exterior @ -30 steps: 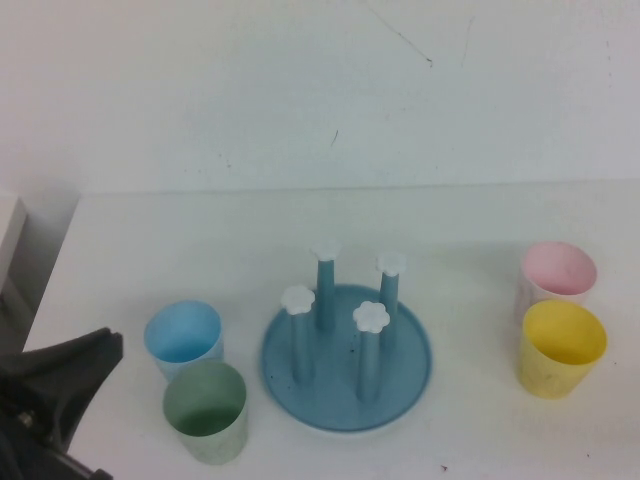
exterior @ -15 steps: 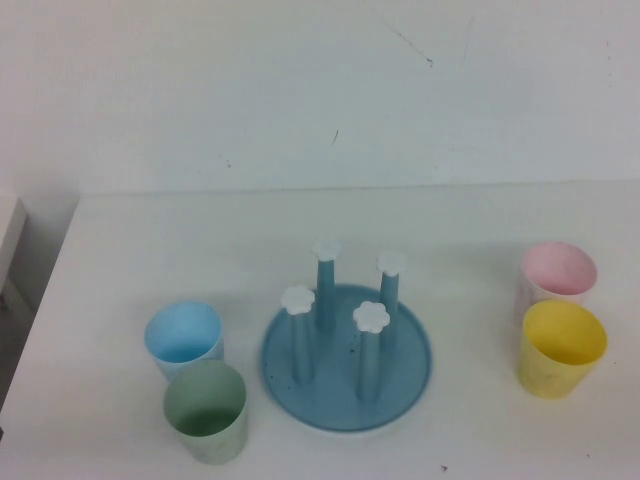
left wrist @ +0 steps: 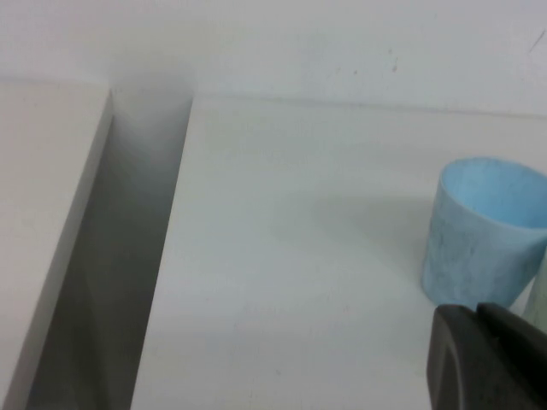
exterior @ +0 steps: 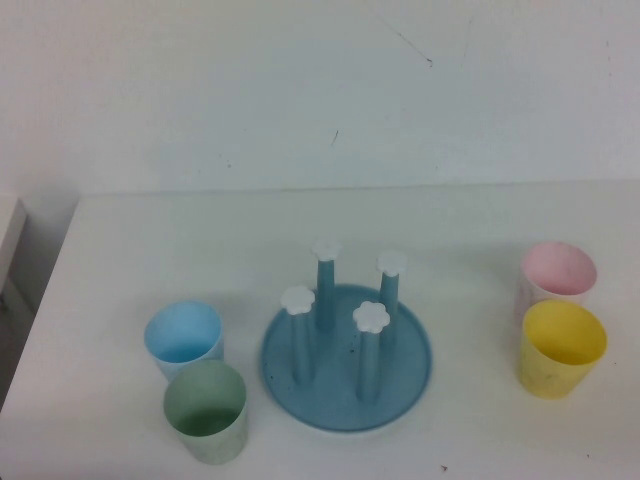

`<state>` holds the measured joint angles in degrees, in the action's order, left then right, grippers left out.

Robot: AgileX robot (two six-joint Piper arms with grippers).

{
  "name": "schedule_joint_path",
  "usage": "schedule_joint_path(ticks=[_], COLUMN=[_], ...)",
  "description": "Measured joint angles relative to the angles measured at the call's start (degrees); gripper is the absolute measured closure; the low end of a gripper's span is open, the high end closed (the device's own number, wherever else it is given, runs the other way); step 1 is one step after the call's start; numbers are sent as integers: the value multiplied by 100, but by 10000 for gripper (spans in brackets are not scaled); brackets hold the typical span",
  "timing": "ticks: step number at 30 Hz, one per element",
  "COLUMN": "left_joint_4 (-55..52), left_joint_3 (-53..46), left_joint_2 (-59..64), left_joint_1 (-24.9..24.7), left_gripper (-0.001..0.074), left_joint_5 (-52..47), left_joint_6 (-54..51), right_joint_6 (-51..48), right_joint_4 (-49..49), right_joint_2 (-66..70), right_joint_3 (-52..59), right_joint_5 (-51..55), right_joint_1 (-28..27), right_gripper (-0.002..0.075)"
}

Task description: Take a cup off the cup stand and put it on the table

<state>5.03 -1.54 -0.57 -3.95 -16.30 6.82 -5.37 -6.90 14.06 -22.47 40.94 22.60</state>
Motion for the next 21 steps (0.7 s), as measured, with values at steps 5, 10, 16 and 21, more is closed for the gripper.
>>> schedule_joint_path(ticks=[5,10,16,21], left_joint_4=[22,30,60,85], left_joint_3=[0,0,0,10], left_joint_2=[0,0,0,0], left_joint_1=[21,21,21,21], left_gripper=[736,737,737,737], left_joint_5=[-156,-156,-184,-196], left_joint_6=[0,0,26,36], right_joint_6=[0,0,9,9], right_joint_4=[0,0,0,9], right_joint_2=[0,0,0,0], right_joint_3=[0,0,0,0], right_joint_5=[0,0,0,0], right_joint_1=[0,0,0,0], right_gripper=[722,722,724,724])
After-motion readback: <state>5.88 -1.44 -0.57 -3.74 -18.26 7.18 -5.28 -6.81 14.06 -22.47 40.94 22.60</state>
